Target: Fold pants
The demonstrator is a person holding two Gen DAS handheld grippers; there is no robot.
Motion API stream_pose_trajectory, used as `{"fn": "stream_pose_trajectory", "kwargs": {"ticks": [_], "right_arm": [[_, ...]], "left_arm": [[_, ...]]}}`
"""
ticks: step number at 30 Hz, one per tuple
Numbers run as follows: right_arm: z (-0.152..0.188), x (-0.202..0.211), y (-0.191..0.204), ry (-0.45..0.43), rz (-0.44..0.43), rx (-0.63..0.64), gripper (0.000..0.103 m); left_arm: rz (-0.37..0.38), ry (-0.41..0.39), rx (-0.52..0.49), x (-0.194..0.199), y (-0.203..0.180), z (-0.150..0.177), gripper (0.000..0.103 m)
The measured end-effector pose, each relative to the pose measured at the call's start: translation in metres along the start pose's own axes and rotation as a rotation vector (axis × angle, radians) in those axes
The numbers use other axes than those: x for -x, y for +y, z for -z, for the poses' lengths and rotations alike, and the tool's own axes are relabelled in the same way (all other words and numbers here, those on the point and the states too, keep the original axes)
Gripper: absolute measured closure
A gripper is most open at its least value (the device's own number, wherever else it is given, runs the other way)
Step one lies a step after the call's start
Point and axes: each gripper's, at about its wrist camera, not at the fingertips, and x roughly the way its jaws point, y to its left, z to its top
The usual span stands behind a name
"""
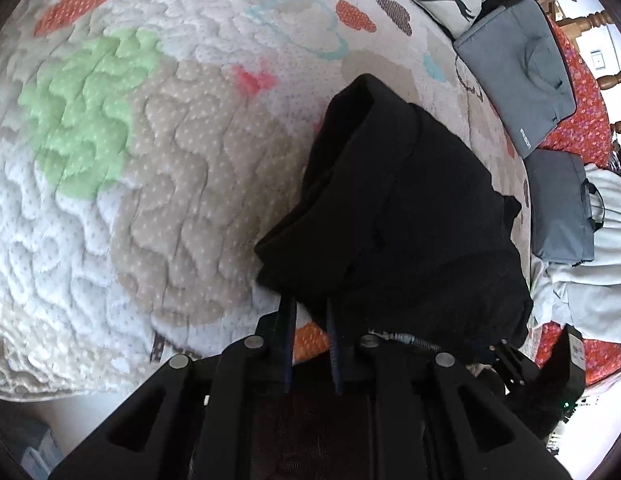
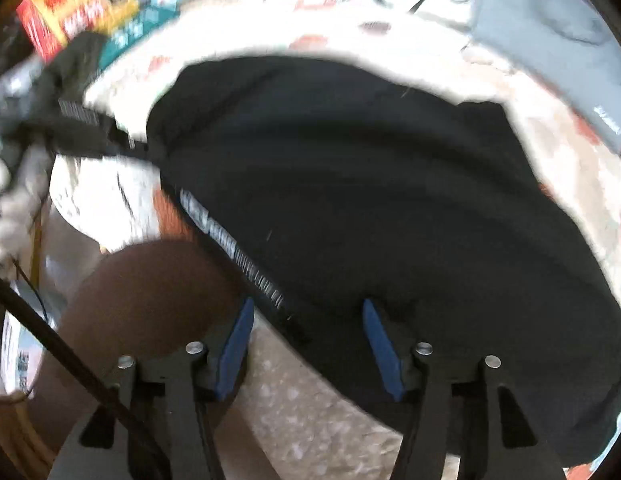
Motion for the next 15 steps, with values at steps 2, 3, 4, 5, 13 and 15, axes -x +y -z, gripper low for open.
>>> {"fn": "stream_pose_trajectory", "kwargs": {"ticks": [2, 3, 4, 5, 13, 15], "right_arm": [[0.004, 0.001, -0.002, 0.038, -0.052, -0.006, 0.042], [0.007, 0.000, -0.007, 0.070, -0.084, -0.024, 0.042], [0.010, 0.003, -0.016, 0.085, -0.114, -0.060, 0.042], [0.011, 0.006, -0.023, 0.088, -0.139, -0.090, 0.046], [-0.063, 0.088, -0.125, -0.272, -0.053, -0.334, 0.023], [-0.087, 0.073, -0.140, -0.257, -0.043, -0.345, 0.020]], "left_arm": [[-0.032, 0.011, -0.020, 0.009, 0.008, 0.007, 0.064], [-0.046, 0.013, -0.023, 0.012, 0.012, 0.009, 0.064], [-0.068, 0.009, -0.018, 0.018, 0.020, 0.012, 0.064], [-0.075, 0.002, -0.016, 0.023, 0.025, 0.013, 0.064], [0.017, -0.192, -0.100, 0.063, 0.009, -0.004, 0.061], [0.048, -0.227, -0.145, 0.055, -0.008, -0.024, 0.059]]}}
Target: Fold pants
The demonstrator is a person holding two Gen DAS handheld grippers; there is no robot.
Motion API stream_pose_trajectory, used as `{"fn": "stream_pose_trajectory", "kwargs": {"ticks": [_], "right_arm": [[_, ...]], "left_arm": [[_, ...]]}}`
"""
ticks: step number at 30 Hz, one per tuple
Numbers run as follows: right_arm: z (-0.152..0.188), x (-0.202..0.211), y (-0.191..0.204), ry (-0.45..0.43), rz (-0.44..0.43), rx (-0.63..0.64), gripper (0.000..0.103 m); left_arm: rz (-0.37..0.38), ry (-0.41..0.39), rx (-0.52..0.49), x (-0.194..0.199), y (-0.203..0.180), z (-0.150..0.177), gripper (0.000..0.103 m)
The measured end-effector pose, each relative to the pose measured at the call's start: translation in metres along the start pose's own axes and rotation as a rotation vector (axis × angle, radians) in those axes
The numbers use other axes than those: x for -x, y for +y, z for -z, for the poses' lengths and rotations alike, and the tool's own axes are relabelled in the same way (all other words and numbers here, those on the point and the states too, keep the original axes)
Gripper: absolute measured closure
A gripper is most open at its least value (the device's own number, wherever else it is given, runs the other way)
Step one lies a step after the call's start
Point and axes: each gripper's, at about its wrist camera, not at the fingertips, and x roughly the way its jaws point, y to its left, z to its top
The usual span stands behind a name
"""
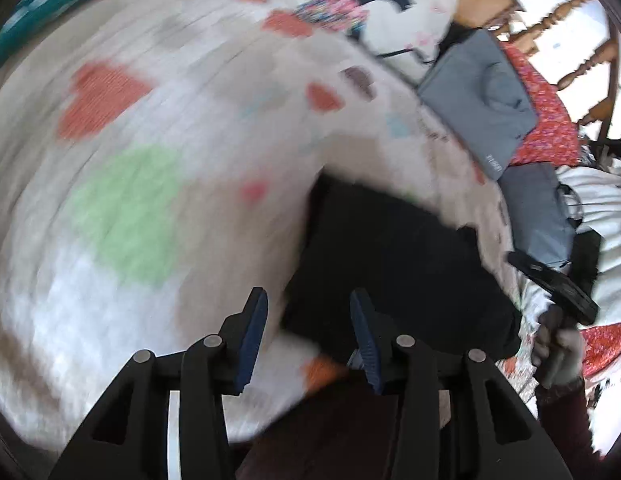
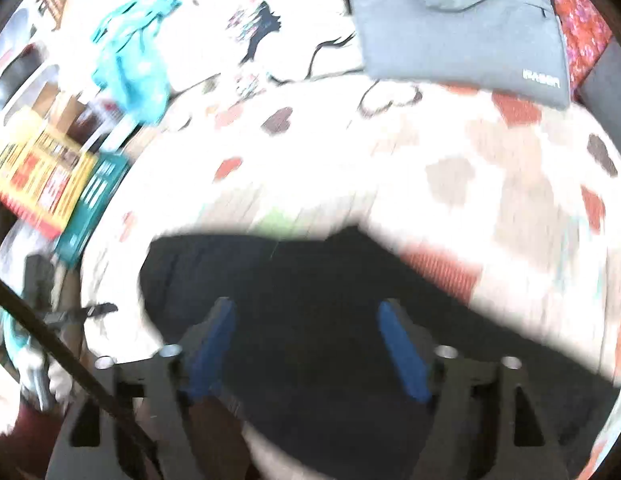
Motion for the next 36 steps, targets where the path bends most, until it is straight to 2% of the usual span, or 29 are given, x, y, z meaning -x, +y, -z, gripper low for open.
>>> {"fn": "stream_pose_trajectory", "kwargs": {"ticks": [2, 6, 7, 8, 9, 10, 11, 13, 17, 24, 26, 28, 30, 32, 35, 36], "right_arm": [[-0.017, -0.024, -0.003, 0.028, 0.027, 0.023, 0.020], [-0.025, -0.068, -0.008, 0.107, 0.072, 0.094, 0.022], [-0.021, -0.075, -0.008, 0.136, 0.074, 0.098, 0.027], [-0.016, -0.081, -0.009, 0.173, 0.063, 0.093, 0.043], [-0.014, -0.078, -0.007, 0.160, 0.084, 0.098, 0.061], [-0.012, -0.076, -0.009, 0.167, 0.066, 0.083, 0.077], [-0.013, -0.074, -0.014, 0.180, 0.033, 0.042, 0.091], [-0.017, -0.063, -0.017, 0.165, 0.022, 0.020, 0.092], [-0.035, -0.059, -0.009, 0.133, 0.051, 0.022, 0.094], [-0.070, -0.074, 0.005, 0.110, 0.065, 0.021, 0.094], [-0.077, -0.088, 0.001, 0.126, 0.053, -0.019, 0.092], [-0.078, -0.105, -0.008, 0.161, 0.081, -0.063, 0.082], [-0.078, -0.110, -0.018, 0.165, 0.092, -0.106, 0.070], [-0.076, -0.084, -0.030, 0.077, 0.061, -0.171, 0.069], [-0.063, -0.024, -0.054, -0.077, 0.046, -0.251, 0.039], [-0.053, -0.002, -0.063, -0.116, 0.032, -0.276, 0.036]], "left_arm": [[0.037, -0.033, -0.028, -0.019, -0.009, -0.022, 0.048], [0.094, -0.012, -0.044, -0.067, -0.014, -0.052, 0.048], [0.094, 0.007, -0.058, -0.078, -0.014, -0.056, 0.048], [0.088, 0.031, -0.083, -0.088, -0.020, -0.056, 0.047], [0.077, 0.045, -0.114, -0.094, -0.026, -0.054, 0.047], [0.061, 0.043, -0.152, -0.095, -0.033, -0.051, 0.047], [0.027, 0.046, -0.183, -0.095, -0.039, -0.049, 0.064], [0.037, 0.063, -0.148, -0.094, -0.037, -0.052, 0.073], [0.020, 0.048, -0.091, -0.085, -0.031, -0.060, 0.076], [-0.069, -0.003, -0.042, -0.077, -0.027, -0.082, 0.076], [-0.104, 0.031, 0.004, -0.091, -0.020, -0.091, 0.069], [-0.083, 0.048, 0.040, -0.101, -0.012, -0.096, 0.067], [-0.004, 0.037, 0.095, -0.093, 0.001, -0.097, 0.067], [0.058, 0.010, 0.145, -0.075, 0.017, -0.095, 0.067], [-0.010, -0.043, 0.153, -0.041, 0.036, -0.087, 0.066], [-0.018, -0.052, 0.155, -0.034, 0.038, -0.084, 0.066]]}}
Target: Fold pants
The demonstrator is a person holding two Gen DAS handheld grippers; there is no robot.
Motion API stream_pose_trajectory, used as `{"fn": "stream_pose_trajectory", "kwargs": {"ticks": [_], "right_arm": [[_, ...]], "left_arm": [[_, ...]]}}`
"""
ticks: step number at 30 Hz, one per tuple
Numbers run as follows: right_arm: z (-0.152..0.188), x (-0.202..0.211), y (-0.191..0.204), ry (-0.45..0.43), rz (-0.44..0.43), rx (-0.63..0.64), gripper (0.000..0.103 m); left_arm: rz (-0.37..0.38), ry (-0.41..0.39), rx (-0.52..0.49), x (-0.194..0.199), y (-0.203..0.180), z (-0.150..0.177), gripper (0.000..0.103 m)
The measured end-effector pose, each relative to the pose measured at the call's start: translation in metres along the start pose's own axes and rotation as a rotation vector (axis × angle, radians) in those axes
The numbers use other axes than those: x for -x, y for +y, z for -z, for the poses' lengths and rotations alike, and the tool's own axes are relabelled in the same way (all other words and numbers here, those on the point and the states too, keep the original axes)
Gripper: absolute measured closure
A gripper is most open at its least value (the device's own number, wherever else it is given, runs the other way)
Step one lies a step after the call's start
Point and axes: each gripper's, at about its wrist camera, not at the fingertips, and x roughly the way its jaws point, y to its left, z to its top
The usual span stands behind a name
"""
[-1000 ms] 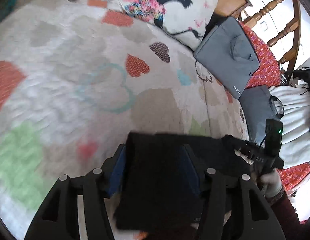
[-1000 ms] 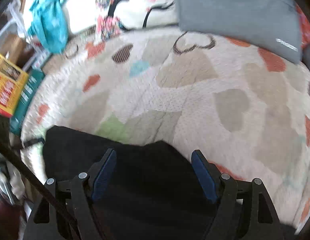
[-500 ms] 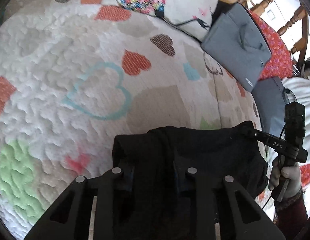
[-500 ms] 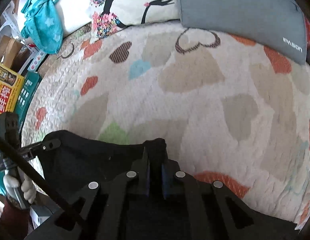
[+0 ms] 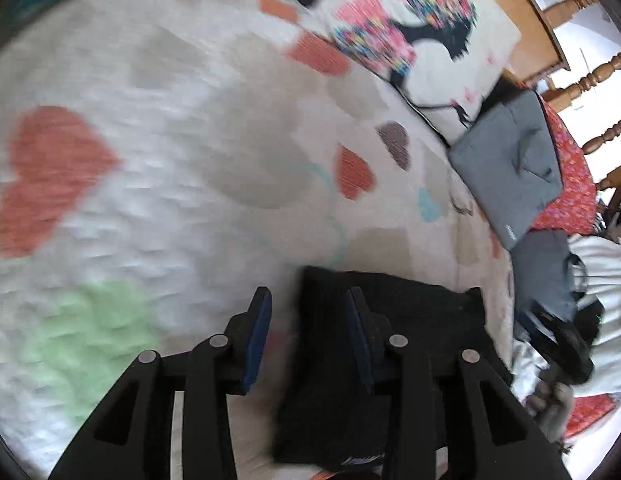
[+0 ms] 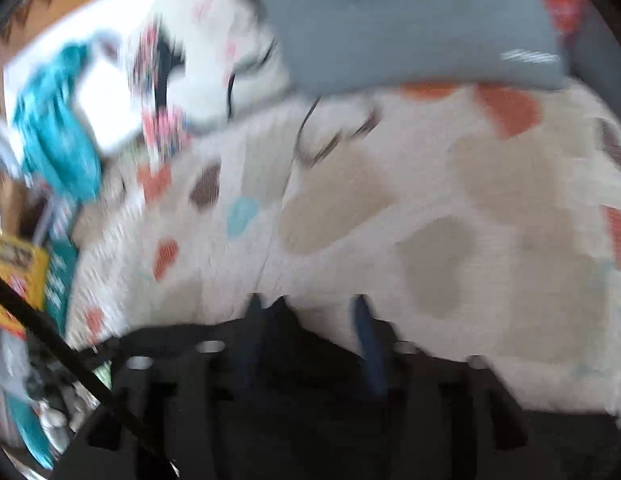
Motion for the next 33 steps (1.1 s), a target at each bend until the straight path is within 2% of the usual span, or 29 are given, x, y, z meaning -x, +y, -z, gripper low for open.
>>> {"fn": "stream_pose_trajectory", "kwargs": {"ticks": [2, 4, 7, 9, 11, 15, 19, 22, 23, 24, 25, 26, 29, 31, 33], "right_arm": [[0.012, 0.041, -0.030, -0.039, -0.020, -0.049, 0.036], [0.034, 0.079, -0.069, -0.069, 0.036, -0.089, 0.036], [0.068, 0.110, -0.123, -0.070, 0.125, -0.160, 0.035], [0.099, 0.122, -0.159, -0.061, 0.132, -0.256, 0.034], [0.120, 0.129, -0.178, -0.071, 0.130, -0.302, 0.034], [0.155, 0.133, -0.196, -0.108, 0.053, -0.380, 0.034], [0.166, 0.116, -0.195, -0.090, -0.026, -0.382, 0.033], [0.171, 0.107, -0.183, -0.116, -0.021, -0.329, 0.025], [0.171, 0.106, -0.180, -0.116, -0.010, -0.309, 0.027], [0.173, 0.106, -0.179, -0.116, -0.015, -0.292, 0.052], [0.173, 0.107, -0.181, -0.109, -0.046, -0.293, 0.072], [0.174, 0.109, -0.187, -0.106, -0.086, -0.311, 0.080], [0.183, 0.122, -0.214, -0.152, -0.096, -0.376, 0.084], [0.191, 0.123, -0.236, -0.163, -0.159, -0.456, 0.085], [0.196, 0.121, -0.244, -0.168, -0.199, -0.482, 0.086]], "left_arm": [[-0.003, -0.025, -0.006, 0.020, 0.004, 0.008, 0.065], [-0.006, -0.032, -0.046, 0.031, -0.007, 0.016, 0.063], [0.002, -0.005, -0.155, 0.033, -0.048, 0.032, 0.061], [0.040, 0.041, -0.229, 0.023, -0.086, 0.046, 0.061], [0.080, 0.094, -0.311, 0.006, -0.131, 0.065, 0.061], [0.135, 0.203, -0.455, -0.032, -0.216, 0.109, 0.060], [0.164, 0.272, -0.567, -0.062, -0.281, 0.148, 0.060], [0.205, 0.309, -0.596, -0.085, -0.325, 0.162, 0.059], [0.227, 0.325, -0.606, -0.095, -0.344, 0.165, 0.059], [0.234, 0.334, -0.616, -0.103, -0.357, 0.169, 0.058], [0.237, 0.345, -0.633, -0.112, -0.371, 0.172, 0.056], [0.237, 0.356, -0.659, -0.123, -0.388, 0.176, 0.055], [0.236, 0.403, -0.753, -0.154, -0.431, 0.196, 0.055], [0.236, 0.447, -0.807, -0.175, -0.452, 0.211, 0.055], [0.231, 0.497, -0.853, -0.199, -0.469, 0.226, 0.055]]}}
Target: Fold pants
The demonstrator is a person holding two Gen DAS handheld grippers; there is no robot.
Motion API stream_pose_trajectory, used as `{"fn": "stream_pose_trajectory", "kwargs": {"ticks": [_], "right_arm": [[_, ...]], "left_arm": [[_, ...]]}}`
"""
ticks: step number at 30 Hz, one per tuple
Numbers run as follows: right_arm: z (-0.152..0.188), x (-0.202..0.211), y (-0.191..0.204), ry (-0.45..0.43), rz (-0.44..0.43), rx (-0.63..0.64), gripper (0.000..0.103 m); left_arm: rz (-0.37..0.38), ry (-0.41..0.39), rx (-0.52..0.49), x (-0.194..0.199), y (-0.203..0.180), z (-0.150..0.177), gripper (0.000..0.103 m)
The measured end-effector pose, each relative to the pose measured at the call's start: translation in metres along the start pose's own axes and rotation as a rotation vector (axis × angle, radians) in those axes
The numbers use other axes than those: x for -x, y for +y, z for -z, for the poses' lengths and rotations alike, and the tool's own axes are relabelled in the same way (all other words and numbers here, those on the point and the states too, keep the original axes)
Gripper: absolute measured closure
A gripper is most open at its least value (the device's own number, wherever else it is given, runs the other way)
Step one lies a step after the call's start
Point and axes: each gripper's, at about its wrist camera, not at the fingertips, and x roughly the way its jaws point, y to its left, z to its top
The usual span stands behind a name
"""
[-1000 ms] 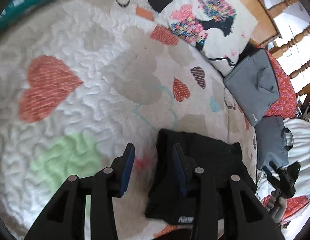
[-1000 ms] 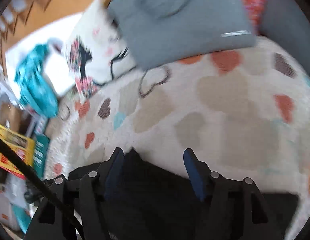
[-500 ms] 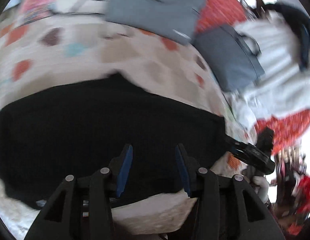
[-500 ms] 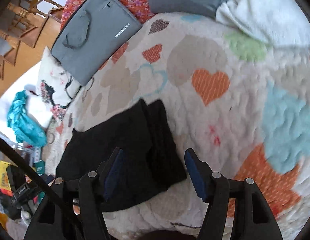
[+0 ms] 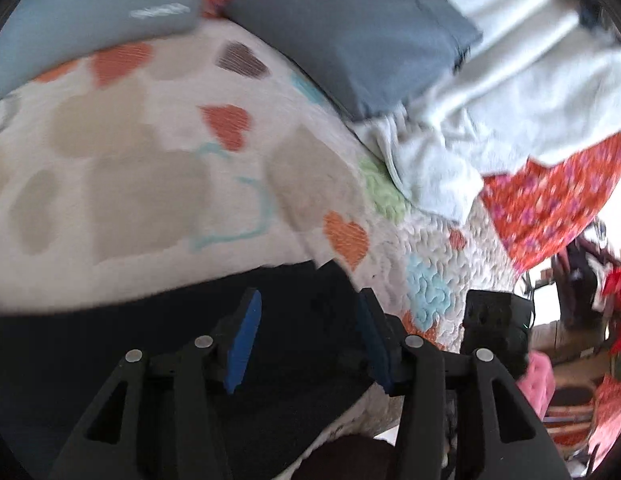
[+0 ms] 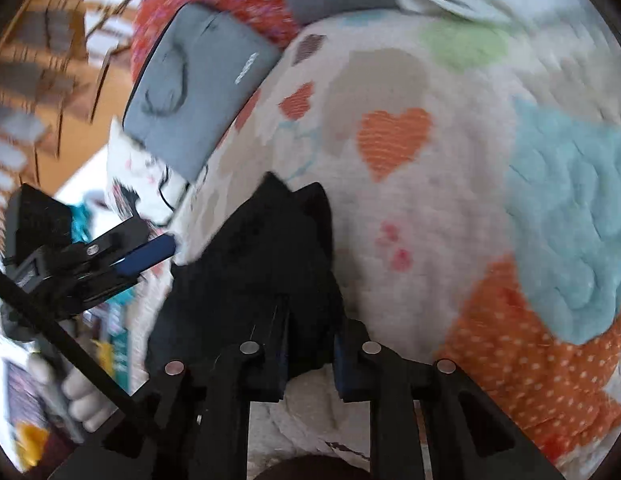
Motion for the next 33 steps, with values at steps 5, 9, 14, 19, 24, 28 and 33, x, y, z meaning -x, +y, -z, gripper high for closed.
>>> {"fn": "stream_pose_trajectory", "kwargs": {"ticks": [5, 9, 14, 19, 24, 28, 33], "right_arm": [[0.006, 0.000, 0.007, 0.000, -0.019, 0.049, 0.078], [0.009, -0.004, 0.018, 0.002, -0.030, 0.099, 0.056], [0.018, -0.020, 0.043, -0.006, 0.035, 0.234, 0.038], [0.011, -0.028, 0.042, 0.034, -0.008, 0.172, 0.077], [0.013, -0.021, 0.082, 0.022, -0.015, 0.244, 0.078], [0.022, -0.033, 0.129, 0.053, -0.019, 0.348, 0.078], [0.052, -0.083, 0.187, 0.183, 0.004, 0.518, 0.074]], "left_arm": [[-0.086, 0.095, -0.116, -0.052, -0.012, -0.017, 0.055], [-0.139, 0.174, -0.211, -0.078, -0.017, -0.016, 0.055], [-0.177, 0.206, -0.275, -0.082, -0.025, -0.015, 0.081], [-0.115, 0.133, -0.196, -0.053, -0.014, -0.015, 0.084], [-0.027, 0.002, -0.108, 0.006, 0.006, -0.007, 0.084], [0.022, -0.100, 0.013, 0.057, 0.047, 0.007, 0.084], [0.062, -0.186, 0.237, 0.097, 0.126, 0.053, 0.082]]}}
